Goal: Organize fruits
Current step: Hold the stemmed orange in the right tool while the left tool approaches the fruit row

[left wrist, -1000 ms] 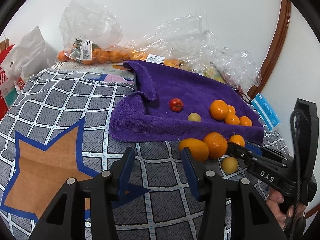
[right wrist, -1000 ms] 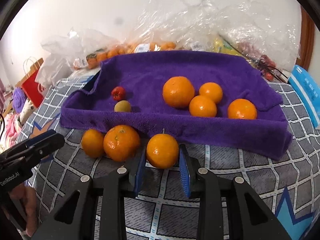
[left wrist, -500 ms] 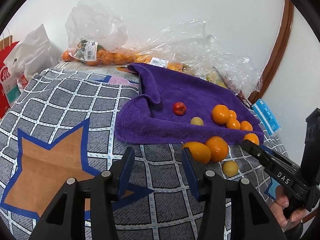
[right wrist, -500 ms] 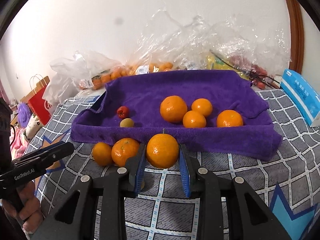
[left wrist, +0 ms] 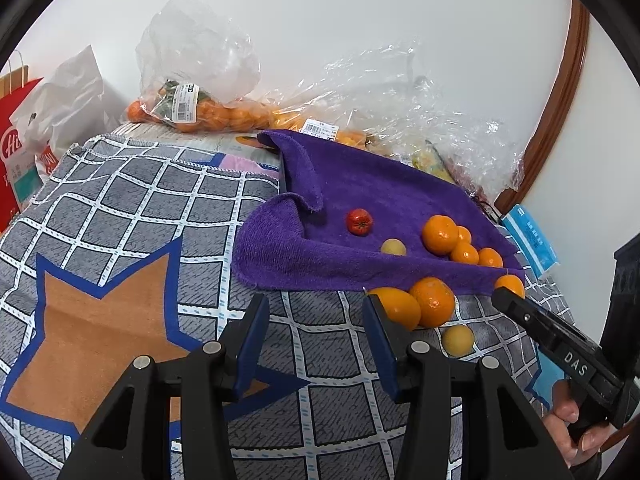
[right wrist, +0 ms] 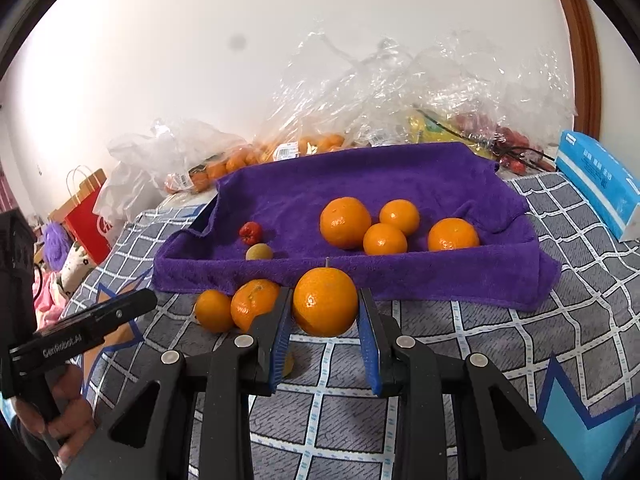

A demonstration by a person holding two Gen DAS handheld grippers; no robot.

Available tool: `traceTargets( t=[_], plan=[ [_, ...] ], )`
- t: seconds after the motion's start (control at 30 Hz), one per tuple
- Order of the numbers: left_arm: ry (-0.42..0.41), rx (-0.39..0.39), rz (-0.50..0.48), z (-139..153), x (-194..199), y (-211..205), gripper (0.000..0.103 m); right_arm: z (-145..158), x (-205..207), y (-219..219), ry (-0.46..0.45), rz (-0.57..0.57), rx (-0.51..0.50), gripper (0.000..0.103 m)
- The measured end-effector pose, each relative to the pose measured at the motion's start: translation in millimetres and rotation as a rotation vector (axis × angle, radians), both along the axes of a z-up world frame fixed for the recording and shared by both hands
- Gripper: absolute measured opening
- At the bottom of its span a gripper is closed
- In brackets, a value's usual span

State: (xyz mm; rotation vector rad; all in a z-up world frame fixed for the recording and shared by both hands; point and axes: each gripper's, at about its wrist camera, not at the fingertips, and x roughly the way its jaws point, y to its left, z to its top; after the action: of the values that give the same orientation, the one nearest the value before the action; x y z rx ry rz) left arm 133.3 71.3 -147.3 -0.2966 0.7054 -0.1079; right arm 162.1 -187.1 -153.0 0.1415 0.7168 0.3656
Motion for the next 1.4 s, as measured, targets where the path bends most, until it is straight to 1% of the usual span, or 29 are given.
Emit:
traceTargets(
  t=[0.3, 0.33, 0.5, 0.6, 0.67, 0.77, 0.87, 0.9, 1.03, 1.13, 1.27, 1.37, 1.4],
  plan=[
    [-0.007, 0.005, -0.029, 0, 0, -4, 0.046, 4, -17, -17, -0.042, -0.019, -0.060, 0.032],
    [-0.009, 0.008, -0.036, 1, 0, -5, 0.046, 4, -18, -20, -0.043, -0.025, -0.061, 0.032],
    [-0.006, 0.022, -0.061, 1, 0, -9, 0.046, 2, -17, -34, -0.028, -0.032, 0.001, 0.032],
    [-0.009, 0.026, -0.078, 1, -2, -11, 0.046, 2, -18, -35, -0.033, -0.027, -0.008, 0.032],
    [0.003, 0.033, -0.093, 1, -3, -14, 0.046, 4, -22, -36, -0.054, -0.017, -0.025, 0.032],
    [0.057, 0.068, -0.148, -1, 0, -30, 0.046, 6, -26, -39, -0.069, -0.009, -0.039, 0.032],
    [0.046, 0.116, -0.191, 2, -2, -49, 0.046, 6, -27, -45, -0.069, -0.012, -0.035, 0.032],
    [0.048, 0.120, -0.197, 4, -1, -52, 0.046, 5, -26, -48, -0.065, -0.016, -0.031, 0.032],
    [0.076, 0.099, -0.176, 8, 11, -58, 0.046, 3, -25, -56, -0.051, -0.033, -0.015, 0.032],
    [0.104, 0.095, -0.161, 4, 21, -61, 0.046, 1, -23, -57, -0.034, -0.041, -0.017, 0.032],
    [0.133, 0.141, -0.130, -7, 32, -65, 0.047, 3, -26, -57, -0.050, -0.044, -0.025, 0.032],
    [0.126, 0.106, -0.127, -12, 34, -62, 0.047, 3, -26, -58, -0.051, -0.048, -0.024, 0.032],
    [0.125, 0.106, -0.126, -12, 34, -63, 0.047, 3, -26, -58, -0.050, -0.047, -0.024, 0.032]
  ],
)
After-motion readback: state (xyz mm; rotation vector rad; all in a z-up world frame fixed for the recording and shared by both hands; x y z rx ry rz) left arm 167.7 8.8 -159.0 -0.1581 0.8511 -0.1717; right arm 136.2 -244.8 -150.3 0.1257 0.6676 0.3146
